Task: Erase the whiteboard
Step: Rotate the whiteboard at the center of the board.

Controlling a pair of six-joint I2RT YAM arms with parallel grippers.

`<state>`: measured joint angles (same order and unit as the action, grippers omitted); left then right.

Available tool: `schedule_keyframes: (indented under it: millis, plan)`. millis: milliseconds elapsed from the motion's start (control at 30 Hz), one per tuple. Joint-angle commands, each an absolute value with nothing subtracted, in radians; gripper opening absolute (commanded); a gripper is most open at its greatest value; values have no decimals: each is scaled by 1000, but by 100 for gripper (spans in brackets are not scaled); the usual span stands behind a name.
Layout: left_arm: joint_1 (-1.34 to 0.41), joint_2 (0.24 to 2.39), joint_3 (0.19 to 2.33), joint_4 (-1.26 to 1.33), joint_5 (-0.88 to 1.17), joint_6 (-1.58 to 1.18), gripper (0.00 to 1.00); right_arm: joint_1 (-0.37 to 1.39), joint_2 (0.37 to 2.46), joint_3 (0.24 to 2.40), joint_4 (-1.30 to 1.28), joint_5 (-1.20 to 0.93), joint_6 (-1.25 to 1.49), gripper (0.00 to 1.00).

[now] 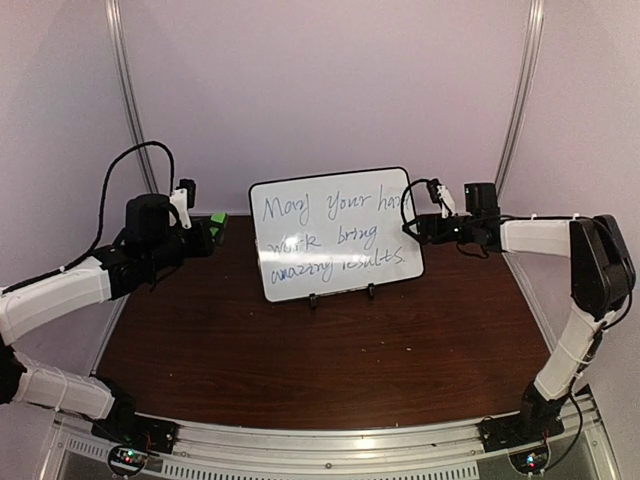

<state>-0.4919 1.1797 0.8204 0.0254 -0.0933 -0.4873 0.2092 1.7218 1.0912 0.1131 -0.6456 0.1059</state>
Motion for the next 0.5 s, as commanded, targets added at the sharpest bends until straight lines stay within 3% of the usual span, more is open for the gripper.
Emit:
schedule_keyframes:
  millis: [0,467]
  plan:
    - [-497,1176,840,45,-96,-486,23,169,1805,1244,123,-591,132,81]
    - [-497,1160,822,58,-91,-488,23,102,2109,1687,231,-812,289,84]
